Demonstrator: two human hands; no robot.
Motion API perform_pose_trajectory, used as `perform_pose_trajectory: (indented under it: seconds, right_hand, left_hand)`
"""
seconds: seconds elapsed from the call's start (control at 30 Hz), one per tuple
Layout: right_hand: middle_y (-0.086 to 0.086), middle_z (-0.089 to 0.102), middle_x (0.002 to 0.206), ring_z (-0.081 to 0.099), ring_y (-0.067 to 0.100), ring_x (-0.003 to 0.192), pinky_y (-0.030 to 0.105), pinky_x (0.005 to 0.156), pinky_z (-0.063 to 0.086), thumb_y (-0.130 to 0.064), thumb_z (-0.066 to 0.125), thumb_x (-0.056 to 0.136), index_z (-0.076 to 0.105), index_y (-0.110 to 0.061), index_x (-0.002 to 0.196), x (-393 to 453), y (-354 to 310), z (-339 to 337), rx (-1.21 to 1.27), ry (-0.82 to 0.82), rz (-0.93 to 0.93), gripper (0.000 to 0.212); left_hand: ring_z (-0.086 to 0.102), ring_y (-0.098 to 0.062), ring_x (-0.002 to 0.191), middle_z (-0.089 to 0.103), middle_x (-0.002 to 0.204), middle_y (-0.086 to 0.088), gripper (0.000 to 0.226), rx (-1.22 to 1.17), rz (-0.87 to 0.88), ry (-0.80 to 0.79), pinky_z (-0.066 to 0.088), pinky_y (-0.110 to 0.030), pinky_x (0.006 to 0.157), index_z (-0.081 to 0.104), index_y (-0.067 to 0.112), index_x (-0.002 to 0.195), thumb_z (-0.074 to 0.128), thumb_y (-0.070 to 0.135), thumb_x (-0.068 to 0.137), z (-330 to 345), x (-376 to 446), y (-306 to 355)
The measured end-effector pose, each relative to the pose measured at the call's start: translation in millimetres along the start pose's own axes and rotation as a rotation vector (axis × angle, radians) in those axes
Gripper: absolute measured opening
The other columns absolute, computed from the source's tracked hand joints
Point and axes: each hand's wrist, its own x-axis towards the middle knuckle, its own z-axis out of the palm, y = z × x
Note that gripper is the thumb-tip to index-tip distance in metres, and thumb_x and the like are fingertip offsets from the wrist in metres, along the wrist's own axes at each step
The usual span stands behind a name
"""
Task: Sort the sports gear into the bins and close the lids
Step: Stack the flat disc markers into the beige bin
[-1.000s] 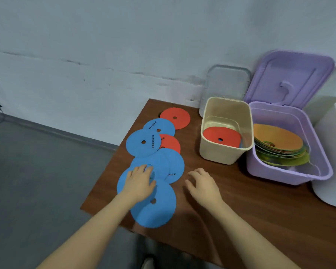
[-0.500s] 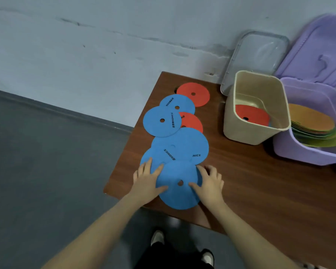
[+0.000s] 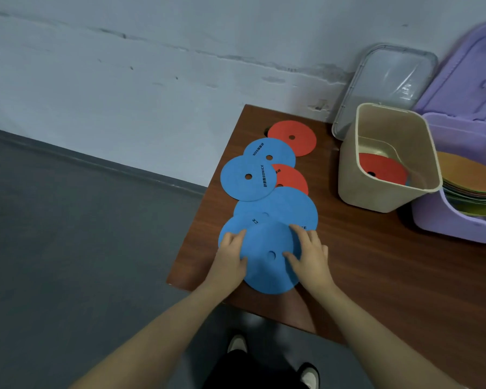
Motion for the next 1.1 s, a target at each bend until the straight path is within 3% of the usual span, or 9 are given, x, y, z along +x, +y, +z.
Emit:
perform_pose_trajectory:
  seconds: [0.17,0.27,0.4,0.5,0.67,0.9,1.0,1.1]
  right_hand:
    - [0.007,0.038,0.131,0.038,0.024,0.121,0.037,0.103,0.03,-0.022,0.062,0.088,0.029,-0.016,0.144,21.1,-21.3,8.6,0.071,-0.073,0.026,0.066]
    - [0.008,0.033,0.136,0.032,0.028,0.124,0.037,0.102,0.027,-0.036,0.059,0.088,0.031,-0.015,0.143,27.7,-27.5,15.3,-0.147,-0.099,0.049,0.065]
    - [0.009,0.028,0.137,0.029,0.03,0.125,0.038,0.102,0.026,-0.044,0.055,0.089,0.027,-0.016,0.144,19.5,-29.3,24.2,-0.202,-0.071,0.125,0.068]
    - [0.008,0.027,0.137,0.028,0.03,0.124,0.04,0.105,0.023,-0.04,0.06,0.087,0.03,-0.019,0.143,19.1,-29.4,25.3,-0.12,-0.055,0.177,0.067]
    - [0.007,0.031,0.131,0.029,0.028,0.121,0.038,0.103,0.02,-0.027,0.07,0.08,0.04,-0.022,0.134,18.1,-26.2,21.9,0.02,-0.021,0.24,0.062]
    - [-0.009,0.044,0.108,0.043,0.013,0.111,0.027,0.089,0.016,-0.007,0.069,0.077,0.046,-0.023,0.119,18.5,-21.2,18.2,0.168,0.084,0.113,0.05]
    - [-0.009,0.048,0.107,0.046,0.011,0.108,0.027,0.089,0.016,-0.002,0.068,0.077,0.047,-0.024,0.117,31.1,-17.8,9.5,0.172,0.112,0.071,0.05]
    - [-0.01,0.048,0.11,0.046,0.011,0.109,0.027,0.09,0.017,-0.004,0.067,0.078,0.048,-0.024,0.118,50.5,-13.8,0.2,0.152,0.128,0.04,0.049]
  left_hand:
    - [0.041,-0.017,0.107,0.038,0.118,-0.006,0.058,0.011,-0.069,0.028,0.036,-0.019,0.093,0.031,0.007,0.142,0.047,-0.004,0.088,-22.9,20.0,-9.6]
    - [0.031,-0.028,0.122,0.028,0.137,-0.012,0.063,0.33,-0.224,-0.008,0.031,-0.035,0.101,0.026,0.009,0.143,0.056,0.019,0.088,-25.2,23.3,-15.9]
    - [0.024,-0.029,0.129,0.018,0.147,-0.013,0.073,0.376,-0.198,-0.102,0.027,-0.036,0.104,0.018,0.014,0.145,0.059,0.032,0.087,-11.6,12.6,-10.7]
    - [0.016,-0.029,0.132,0.009,0.15,-0.012,0.078,0.319,-0.214,-0.121,0.023,-0.036,0.108,0.011,0.017,0.147,0.06,0.028,0.087,-4.6,7.9,-6.8]
    - [0.019,-0.024,0.124,0.016,0.143,-0.006,0.085,0.17,-0.214,-0.09,0.028,-0.032,0.106,0.015,0.02,0.147,0.067,0.019,0.08,-5.8,11.0,-10.9]
    - [0.027,-0.02,0.11,0.028,0.132,-0.003,0.074,0.086,-0.058,0.03,0.027,-0.024,0.091,0.029,0.021,0.143,0.06,0.004,0.078,-3.3,19.6,-15.1]
    - [0.024,-0.014,0.107,0.026,0.13,-0.005,0.072,0.025,-0.062,0.07,0.032,-0.026,0.093,0.032,0.017,0.141,0.059,-0.001,0.076,-0.7,27.4,-9.5]
    - [0.031,-0.019,0.115,0.027,0.128,-0.009,0.067,-0.059,-0.055,0.117,0.033,-0.025,0.096,0.036,0.011,0.138,0.061,-0.003,0.077,-1.0,39.8,-4.2]
